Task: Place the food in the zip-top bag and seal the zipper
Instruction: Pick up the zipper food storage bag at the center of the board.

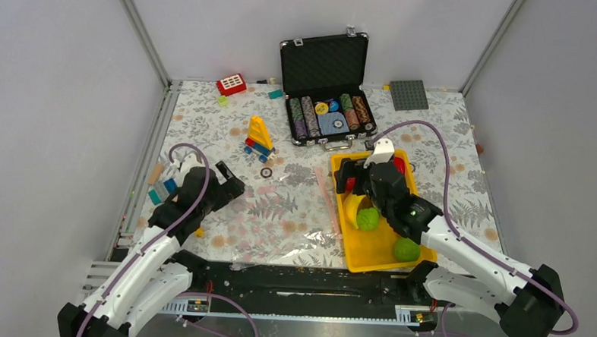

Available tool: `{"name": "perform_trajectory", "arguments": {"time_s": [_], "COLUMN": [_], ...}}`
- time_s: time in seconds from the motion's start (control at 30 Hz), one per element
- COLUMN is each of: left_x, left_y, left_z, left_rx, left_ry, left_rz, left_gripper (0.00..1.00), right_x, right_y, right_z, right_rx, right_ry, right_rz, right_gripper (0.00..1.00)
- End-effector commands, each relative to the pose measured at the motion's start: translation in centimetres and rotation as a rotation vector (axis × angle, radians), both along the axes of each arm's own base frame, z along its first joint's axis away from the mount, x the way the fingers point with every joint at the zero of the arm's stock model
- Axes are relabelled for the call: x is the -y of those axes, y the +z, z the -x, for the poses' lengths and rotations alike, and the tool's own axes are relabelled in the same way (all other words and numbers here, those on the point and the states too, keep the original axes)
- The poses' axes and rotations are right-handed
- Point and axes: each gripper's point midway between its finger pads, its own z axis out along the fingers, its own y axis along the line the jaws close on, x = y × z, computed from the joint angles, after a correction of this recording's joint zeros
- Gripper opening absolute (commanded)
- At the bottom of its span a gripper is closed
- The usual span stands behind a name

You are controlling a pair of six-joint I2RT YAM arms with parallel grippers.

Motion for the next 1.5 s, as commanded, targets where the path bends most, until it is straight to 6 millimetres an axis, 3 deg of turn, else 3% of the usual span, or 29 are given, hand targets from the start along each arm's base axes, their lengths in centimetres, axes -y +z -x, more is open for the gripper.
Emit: {"name": "perform_trajectory", "arguments": {"time_s": [0.0, 0.27, 0.43, 0.67, 0.87, 0.93, 0.97, 1.07, 1.1, 1.3, 1.47], "left_x": [0.4, -0.7, 0.6, 1.6, 2.3, 2.4, 2.3, 1.9, 1.7, -0.3, -2.8], "left_y": [-2.5, -6.6, -8.1, -9.1, -9.7, -10.0, -10.1, -9.8, -9.4, -5.5, -4.6], "left_z": [1.2, 3.1, 3.2, 2.7, 2.0, 1.8, 1.6, 1.1, 0.9, 0.2, 1.1], "left_rx": [-0.087, -0.198, -0.226, -0.242, -0.231, -0.238, -0.245, -0.255, -0.254, -0.182, -0.190], "left_ry": [-0.006, 0.052, -0.004, -0.048, -0.066, -0.075, -0.071, -0.067, -0.064, -0.001, 0.081], "left_rz": [0.024, -0.007, 0.030, 0.047, 0.066, 0.057, 0.043, 0.000, -0.015, -0.101, -0.185], "left_gripper": [0.99, 0.99, 0.99, 0.85, 0.65, 0.54, 0.47, 0.05, 0.00, 0.00, 0.00], "right_x": [-3.7, -6.7, -7.6, -8.1, -8.2, -8.1, -8.1, -8.0, -8.0, -9.5, -11.8], "right_y": [1.6, 0.7, 0.1, -0.8, -1.3, -1.4, -1.5, -1.8, -1.9, -2.3, -4.4], "right_z": [0.6, 1.5, 1.4, 1.5, 1.5, 1.5, 1.6, 1.6, 1.6, 2.0, 2.2], "right_rx": [0.040, 0.036, -0.014, -0.055, -0.077, -0.081, -0.084, -0.093, -0.098, -0.180, -0.359], "right_ry": [0.171, 0.309, 0.330, 0.338, 0.334, 0.333, 0.332, 0.328, 0.329, 0.363, 0.384], "right_rz": [-0.118, -0.216, -0.217, -0.218, -0.211, -0.207, -0.205, -0.197, -0.195, -0.232, -0.198], "right_gripper": [1.00, 1.00, 1.00, 1.00, 1.00, 1.00, 1.00, 1.00, 0.99, 1.00, 0.99]}}
